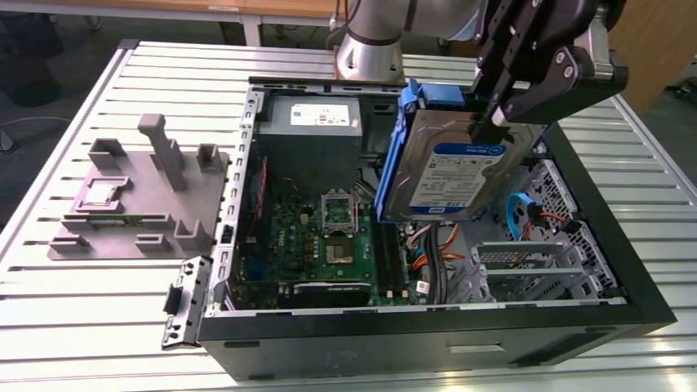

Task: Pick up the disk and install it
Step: 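Insert the disk into the insertion slot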

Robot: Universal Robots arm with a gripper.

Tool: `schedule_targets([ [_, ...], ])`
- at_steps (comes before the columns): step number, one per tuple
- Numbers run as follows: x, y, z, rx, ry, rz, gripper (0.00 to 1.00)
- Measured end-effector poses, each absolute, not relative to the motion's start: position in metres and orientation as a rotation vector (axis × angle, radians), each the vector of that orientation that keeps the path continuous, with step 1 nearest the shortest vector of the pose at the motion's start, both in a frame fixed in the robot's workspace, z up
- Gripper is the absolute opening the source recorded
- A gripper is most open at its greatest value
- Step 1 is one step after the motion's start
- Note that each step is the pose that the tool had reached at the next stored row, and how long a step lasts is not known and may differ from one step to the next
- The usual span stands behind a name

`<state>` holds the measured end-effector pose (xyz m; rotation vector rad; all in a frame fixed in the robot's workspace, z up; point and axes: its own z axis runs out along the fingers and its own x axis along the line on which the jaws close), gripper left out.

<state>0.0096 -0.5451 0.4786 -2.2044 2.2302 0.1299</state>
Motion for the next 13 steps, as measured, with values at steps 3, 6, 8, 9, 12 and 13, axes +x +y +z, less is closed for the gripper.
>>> schedule_targets([
  [3,0.014,-0.545,0.479,-2.204,2.23,0.13,0.35],
  [6,0.019,-0.545,0.478,-2.205,2.23,0.13,0.35],
  [8,0.022,-0.545,0.478,-2.205,2.23,0.13,0.35],
  [9,0.023,-0.545,0.478,-2.205,2.23,0.13,0.35],
  [12,0.026,-0.545,0.478,-2.203,2.231,0.13,0.35],
  [13,0.027,-0.545,0.478,-2.201,2.233,0.13,0.35],
])
